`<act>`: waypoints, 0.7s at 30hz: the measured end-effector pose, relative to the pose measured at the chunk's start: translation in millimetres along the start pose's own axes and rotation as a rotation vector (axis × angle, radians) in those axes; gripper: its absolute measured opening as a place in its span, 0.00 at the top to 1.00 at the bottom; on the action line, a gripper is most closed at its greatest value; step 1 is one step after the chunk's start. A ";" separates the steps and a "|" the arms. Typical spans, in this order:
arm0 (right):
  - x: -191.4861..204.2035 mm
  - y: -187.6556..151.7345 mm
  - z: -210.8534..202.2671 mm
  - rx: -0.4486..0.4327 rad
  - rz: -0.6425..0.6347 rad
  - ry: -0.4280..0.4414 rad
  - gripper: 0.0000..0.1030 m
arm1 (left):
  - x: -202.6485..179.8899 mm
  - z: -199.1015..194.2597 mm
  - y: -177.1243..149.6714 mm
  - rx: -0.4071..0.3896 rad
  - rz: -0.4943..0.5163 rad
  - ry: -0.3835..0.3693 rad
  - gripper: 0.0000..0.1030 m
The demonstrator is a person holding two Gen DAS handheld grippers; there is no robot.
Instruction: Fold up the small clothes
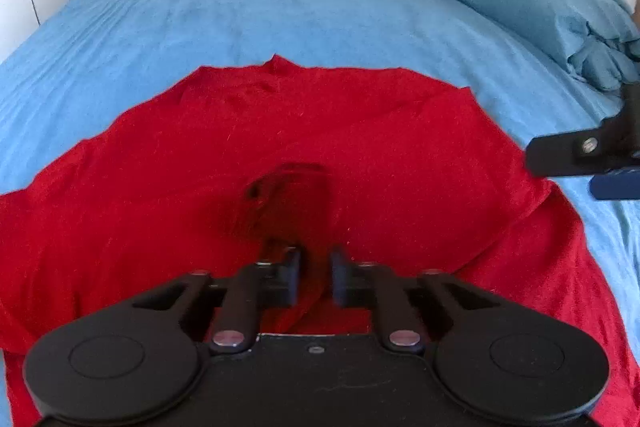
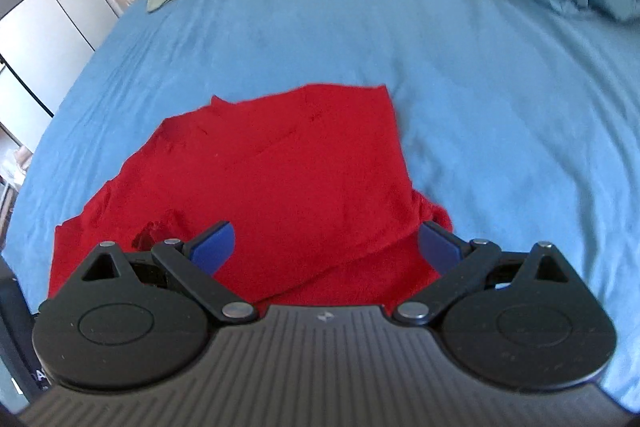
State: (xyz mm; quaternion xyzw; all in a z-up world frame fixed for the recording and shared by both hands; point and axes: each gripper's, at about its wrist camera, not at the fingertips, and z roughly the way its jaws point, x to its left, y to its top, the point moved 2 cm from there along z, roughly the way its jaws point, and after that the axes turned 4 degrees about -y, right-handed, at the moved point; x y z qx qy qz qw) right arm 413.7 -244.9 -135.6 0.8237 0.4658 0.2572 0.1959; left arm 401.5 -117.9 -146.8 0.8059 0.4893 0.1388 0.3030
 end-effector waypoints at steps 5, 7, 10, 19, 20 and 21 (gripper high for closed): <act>9.1 -0.1 -3.4 0.012 -0.004 0.071 0.00 | 15.6 -33.4 3.7 -0.015 -0.012 0.039 0.39; 22.6 1.2 -2.3 0.031 -0.049 0.106 0.00 | 38.0 -50.8 -3.0 -0.010 -0.042 0.080 0.30; 46.2 -1.4 4.6 0.050 -0.124 0.135 0.00 | 77.0 -74.5 -14.0 -0.017 -0.064 0.163 0.29; 92.2 -31.8 41.0 0.087 -0.100 0.118 0.27 | 184.1 -88.6 -52.8 -0.001 -0.179 0.398 0.29; 94.6 -34.4 43.3 0.080 -0.084 0.105 0.29 | 192.9 -86.4 -56.2 0.006 -0.209 0.402 0.29; 96.4 -36.0 45.5 0.075 -0.072 0.092 0.33 | 198.2 -84.5 -58.2 0.011 -0.235 0.401 0.29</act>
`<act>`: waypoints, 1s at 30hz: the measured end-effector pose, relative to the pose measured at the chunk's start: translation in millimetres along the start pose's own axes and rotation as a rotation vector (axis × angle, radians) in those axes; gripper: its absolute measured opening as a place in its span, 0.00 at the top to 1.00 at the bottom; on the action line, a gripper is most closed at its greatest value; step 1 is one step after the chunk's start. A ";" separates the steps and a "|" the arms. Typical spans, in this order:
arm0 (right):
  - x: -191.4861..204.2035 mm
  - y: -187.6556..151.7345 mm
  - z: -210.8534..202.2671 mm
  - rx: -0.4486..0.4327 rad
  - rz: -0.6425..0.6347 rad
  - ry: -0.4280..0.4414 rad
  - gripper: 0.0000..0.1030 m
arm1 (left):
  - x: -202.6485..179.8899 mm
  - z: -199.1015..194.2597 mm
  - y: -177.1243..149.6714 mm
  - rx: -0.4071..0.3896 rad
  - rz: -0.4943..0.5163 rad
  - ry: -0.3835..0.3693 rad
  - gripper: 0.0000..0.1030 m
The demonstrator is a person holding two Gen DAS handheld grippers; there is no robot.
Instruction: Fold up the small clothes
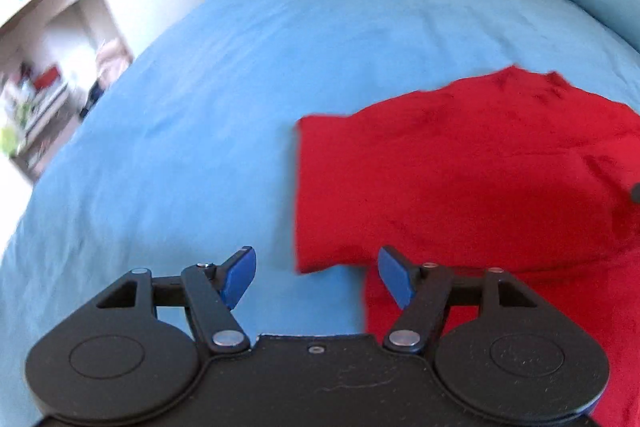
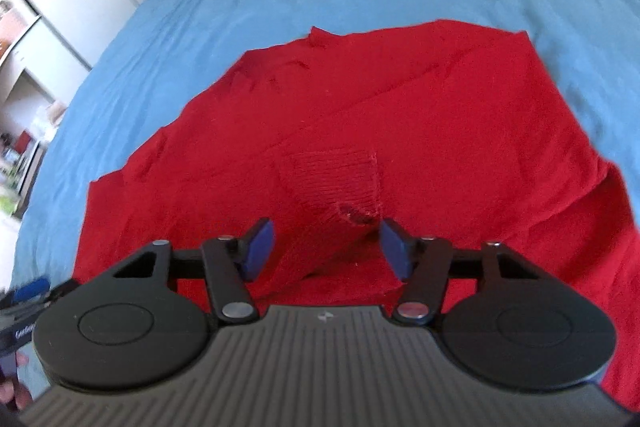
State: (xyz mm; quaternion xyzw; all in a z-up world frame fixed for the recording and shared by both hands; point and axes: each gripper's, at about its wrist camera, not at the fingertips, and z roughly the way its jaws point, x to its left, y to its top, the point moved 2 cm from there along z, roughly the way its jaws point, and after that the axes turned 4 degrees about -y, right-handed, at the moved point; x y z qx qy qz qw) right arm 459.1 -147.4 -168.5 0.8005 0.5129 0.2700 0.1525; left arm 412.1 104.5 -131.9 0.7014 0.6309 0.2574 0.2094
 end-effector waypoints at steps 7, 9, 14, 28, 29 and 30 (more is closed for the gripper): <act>11.1 -5.5 7.9 -0.065 0.024 -0.083 0.75 | 6.9 18.5 -6.9 0.036 -0.071 -0.026 0.29; 12.9 -3.3 3.3 -0.085 0.023 -0.086 0.77 | 7.8 16.3 -7.1 0.038 -0.078 -0.037 0.29; 16.1 19.7 -23.2 -0.139 0.005 -0.043 0.78 | 9.2 7.4 -4.0 0.029 -0.065 -0.055 0.29; -102.3 61.0 -48.8 -0.207 0.075 -0.070 0.78 | -9.7 27.2 -10.4 0.063 -0.047 -0.035 0.29; -110.9 54.3 -38.3 -0.181 0.089 -0.076 0.78 | -7.7 28.5 -11.9 0.070 -0.063 -0.034 0.29; -117.5 47.5 -29.4 -0.164 0.094 -0.082 0.78 | -4.8 29.0 -12.7 0.072 -0.082 -0.037 0.29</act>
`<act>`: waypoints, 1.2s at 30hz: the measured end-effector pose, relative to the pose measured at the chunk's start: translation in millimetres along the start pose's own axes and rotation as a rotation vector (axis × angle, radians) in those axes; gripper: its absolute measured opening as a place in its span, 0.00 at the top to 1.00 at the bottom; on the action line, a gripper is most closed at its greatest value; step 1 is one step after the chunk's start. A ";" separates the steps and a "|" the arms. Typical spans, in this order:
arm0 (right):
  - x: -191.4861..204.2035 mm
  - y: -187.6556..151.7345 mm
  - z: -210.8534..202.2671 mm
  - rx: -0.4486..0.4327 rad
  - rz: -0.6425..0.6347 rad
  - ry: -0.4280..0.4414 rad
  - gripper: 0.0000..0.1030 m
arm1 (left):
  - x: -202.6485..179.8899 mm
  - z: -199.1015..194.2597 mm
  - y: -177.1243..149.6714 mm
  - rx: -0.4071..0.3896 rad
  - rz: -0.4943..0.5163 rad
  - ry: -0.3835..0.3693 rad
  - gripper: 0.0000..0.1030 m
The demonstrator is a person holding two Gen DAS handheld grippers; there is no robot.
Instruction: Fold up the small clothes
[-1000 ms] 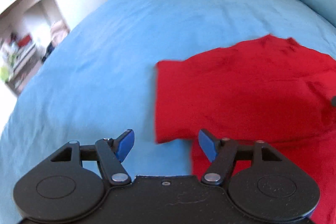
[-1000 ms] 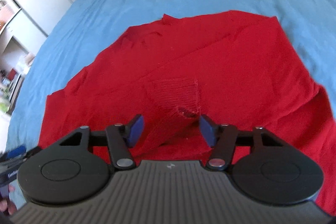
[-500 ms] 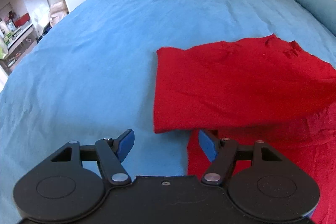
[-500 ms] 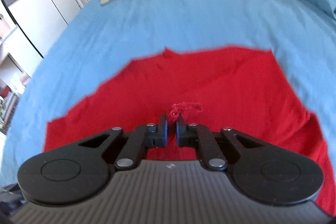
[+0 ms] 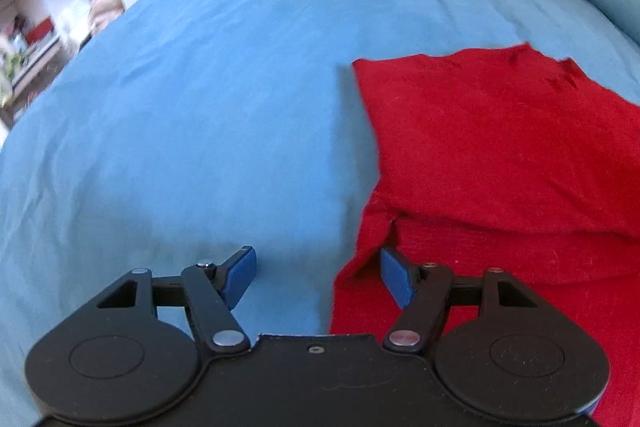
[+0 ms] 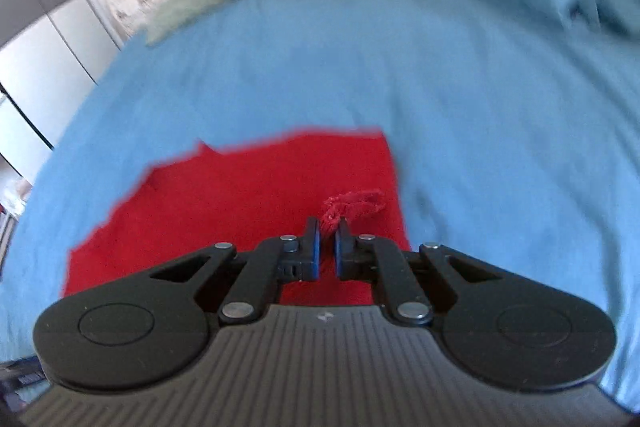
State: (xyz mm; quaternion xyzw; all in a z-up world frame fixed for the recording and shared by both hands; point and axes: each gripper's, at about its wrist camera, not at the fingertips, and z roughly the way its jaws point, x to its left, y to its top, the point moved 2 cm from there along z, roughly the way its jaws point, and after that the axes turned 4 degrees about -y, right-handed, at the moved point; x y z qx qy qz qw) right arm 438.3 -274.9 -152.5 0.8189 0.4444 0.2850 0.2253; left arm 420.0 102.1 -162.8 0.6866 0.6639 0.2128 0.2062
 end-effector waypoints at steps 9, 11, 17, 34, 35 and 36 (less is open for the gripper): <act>7.2 -29.5 -13.6 -0.020 -0.098 -0.047 0.04 | -10.6 -29.7 9.4 -0.047 0.030 -0.011 0.29; 24.5 -31.6 -21.6 -0.055 -0.187 0.001 0.04 | -17.0 -32.4 14.5 -0.053 0.021 -0.037 0.29; 30.5 -42.0 27.4 0.081 -0.198 -0.037 0.04 | -42.9 -23.9 29.8 -0.066 0.014 -0.096 0.29; 38.9 -11.1 78.2 -0.009 -0.309 -0.049 0.00 | -67.8 22.8 29.5 -0.059 0.044 -0.142 0.28; 39.8 -11.0 76.7 -0.007 -0.316 -0.048 0.00 | -67.7 21.9 30.7 -0.057 0.044 -0.142 0.28; 39.8 -9.0 75.1 -0.005 -0.325 -0.048 0.00 | -68.2 19.4 32.1 -0.056 0.044 -0.141 0.28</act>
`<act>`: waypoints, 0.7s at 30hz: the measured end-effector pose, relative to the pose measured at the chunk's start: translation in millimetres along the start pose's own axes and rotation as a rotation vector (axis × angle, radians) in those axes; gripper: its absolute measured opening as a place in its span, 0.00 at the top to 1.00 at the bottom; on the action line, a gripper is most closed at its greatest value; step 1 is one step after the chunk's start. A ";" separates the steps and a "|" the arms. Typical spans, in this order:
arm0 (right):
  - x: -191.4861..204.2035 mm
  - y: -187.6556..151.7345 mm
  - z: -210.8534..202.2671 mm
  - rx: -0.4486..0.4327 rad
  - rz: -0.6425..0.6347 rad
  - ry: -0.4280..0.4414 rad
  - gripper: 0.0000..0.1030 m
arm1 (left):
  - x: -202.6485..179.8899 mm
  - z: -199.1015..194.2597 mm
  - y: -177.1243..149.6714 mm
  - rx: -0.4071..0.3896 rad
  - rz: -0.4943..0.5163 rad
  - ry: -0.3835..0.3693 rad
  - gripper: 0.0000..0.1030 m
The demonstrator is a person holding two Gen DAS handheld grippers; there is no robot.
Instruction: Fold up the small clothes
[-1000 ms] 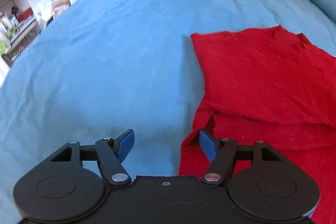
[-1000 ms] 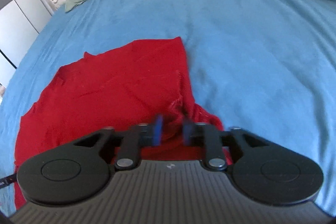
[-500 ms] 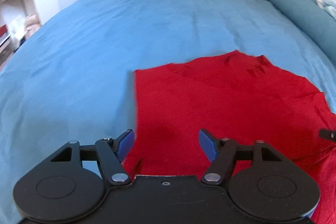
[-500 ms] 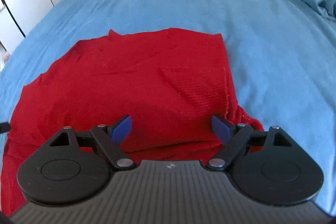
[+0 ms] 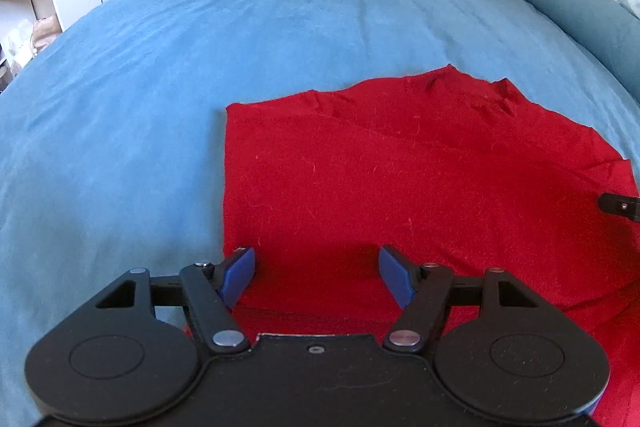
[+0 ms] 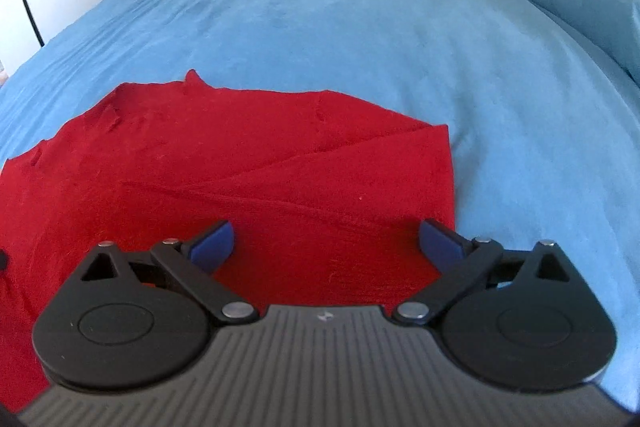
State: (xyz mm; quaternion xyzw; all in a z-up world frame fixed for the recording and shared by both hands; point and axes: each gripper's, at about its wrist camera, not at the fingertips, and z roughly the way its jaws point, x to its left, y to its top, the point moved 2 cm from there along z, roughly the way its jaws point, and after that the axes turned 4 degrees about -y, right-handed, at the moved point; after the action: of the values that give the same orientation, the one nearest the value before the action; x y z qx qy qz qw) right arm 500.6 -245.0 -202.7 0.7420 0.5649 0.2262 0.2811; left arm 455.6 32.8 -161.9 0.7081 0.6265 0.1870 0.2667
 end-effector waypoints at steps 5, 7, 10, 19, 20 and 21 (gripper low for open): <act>-4.0 11.9 -56.9 -0.069 0.015 0.016 0.00 | -2.0 -53.8 2.8 -0.074 0.033 0.030 0.28; -8.8 14.8 -88.6 -0.091 0.002 0.025 0.00 | -1.4 -88.8 -3.3 -0.103 0.061 0.053 0.27; -12.9 7.7 -140.4 -0.091 -0.044 0.003 0.00 | 4.3 -135.8 -19.7 -0.126 0.070 0.062 0.21; -41.7 -64.8 -254.0 -0.007 -0.079 0.008 0.00 | 33.0 -222.3 -101.9 -0.107 0.079 0.084 0.04; -42.4 -75.5 -259.8 -0.008 -0.096 -0.001 0.00 | 35.3 -224.4 -109.7 -0.106 0.072 0.081 0.04; -44.0 -88.2 -267.3 -0.017 -0.112 -0.013 0.00 | 38.3 -227.7 -118.1 -0.110 0.065 0.080 0.04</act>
State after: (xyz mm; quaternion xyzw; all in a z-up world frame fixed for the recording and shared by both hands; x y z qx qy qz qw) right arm 251.8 -226.3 -65.2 0.7084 0.6018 0.2098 0.3033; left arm 231.7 111.9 -57.5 0.7043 0.6020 0.2582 0.2737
